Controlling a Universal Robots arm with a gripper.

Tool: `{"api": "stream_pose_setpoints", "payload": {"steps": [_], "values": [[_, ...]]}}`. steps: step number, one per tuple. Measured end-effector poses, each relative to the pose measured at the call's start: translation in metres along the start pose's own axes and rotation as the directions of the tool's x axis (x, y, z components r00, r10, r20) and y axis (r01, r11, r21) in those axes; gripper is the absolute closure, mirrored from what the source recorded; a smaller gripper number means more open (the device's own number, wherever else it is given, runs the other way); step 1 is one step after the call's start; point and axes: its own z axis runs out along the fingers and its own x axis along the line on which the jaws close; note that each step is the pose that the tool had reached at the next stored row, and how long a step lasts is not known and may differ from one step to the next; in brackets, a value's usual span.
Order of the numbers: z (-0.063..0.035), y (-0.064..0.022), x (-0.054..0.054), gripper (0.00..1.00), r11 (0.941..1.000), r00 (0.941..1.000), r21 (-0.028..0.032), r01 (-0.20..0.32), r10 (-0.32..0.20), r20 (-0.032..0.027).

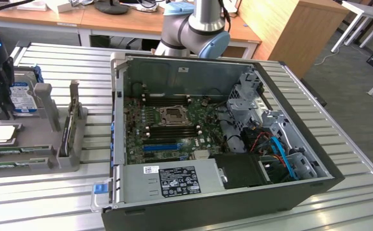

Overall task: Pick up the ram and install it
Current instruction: 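Pick up the ram and move it above insertion slot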

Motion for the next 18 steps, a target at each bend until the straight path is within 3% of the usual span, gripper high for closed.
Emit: {"api": "stream_pose_setpoints", "payload": {"steps": [18], "values": [[0.0204,-0.0008,0.000,0.69,1.0000,1.0000,-0.0001,0.001,-0.001,-0.0003]]}}
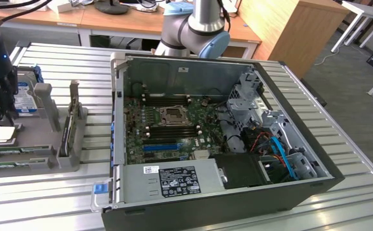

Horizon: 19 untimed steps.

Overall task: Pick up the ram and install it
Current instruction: 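Pick up the ram and move it above insertion slot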

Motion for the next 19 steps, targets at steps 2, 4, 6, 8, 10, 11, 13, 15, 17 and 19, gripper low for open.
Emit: {"api": "stream_pose_setpoints", "payload": {"steps": [2,4,6,8,10,11,13,15,17,19], "values": [[0.0027,-0.0001,0.000,0.69,1.0000,1.0000,0.0000,0.000,0.000,0.0000],[0.0095,-0.0004,0.000,0.69,1.0000,1.0000,0.0001,0.000,0.000,-0.0002],[0.0105,-0.0001,0.000,0.69,1.0000,1.0000,0.0002,0.000,0.000,-0.0002],[0.0104,0.0002,0.002,0.69,1.0000,1.0000,0.0000,0.000,0.000,-0.0003],[0.0105,0.0004,0.005,0.69,1.0000,1.0000,0.0001,0.000,0.000,-0.0002],[0.0105,0.0006,0.007,0.69,1.0000,1.0000,0.0001,0.000,0.000,-0.0003],[0.0106,0.0008,0.010,0.69,1.0000,1.0000,0.0000,0.000,0.000,-0.0002],[0.0107,0.0007,0.014,0.69,1.0000,1.0000,-0.0001,0.000,0.000,-0.0003],[0.0108,0.0004,0.017,0.69,1.0000,1.0000,0.0001,0.000,0.000,-0.0002],[0.0109,0.0002,0.021,0.69,1.0000,1.0000,-0.0001,0.000,0.000,-0.0003]]}}
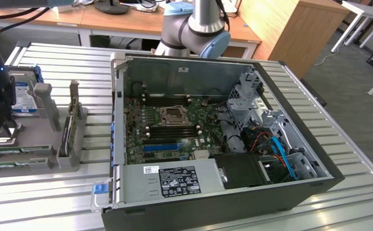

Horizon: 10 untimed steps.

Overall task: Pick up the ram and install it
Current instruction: 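Pick up the ram and move it above insertion slot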

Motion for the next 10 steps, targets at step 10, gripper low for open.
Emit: {"api": "stream_pose_setpoints", "payload": {"steps": [10], "values": [[0.0009,-0.0009,0.015,0.69,1.0000,1.0000,0.0001,0.000,0.000,0.0001]]}}
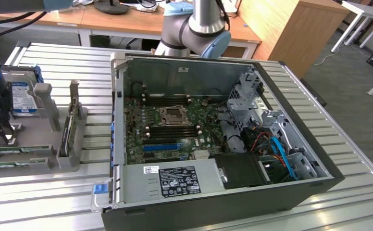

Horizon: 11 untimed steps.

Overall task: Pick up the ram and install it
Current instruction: 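Pick up the ram and move it above insertion slot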

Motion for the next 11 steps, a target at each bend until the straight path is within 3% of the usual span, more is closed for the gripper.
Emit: {"api": "stream_pose_setpoints", "payload": {"steps": [11], "values": [[0.0041,-0.0002,0.0000,0.69,1.0000,1.0000,-0.0001,0.000,0.000,-0.0002]]}}
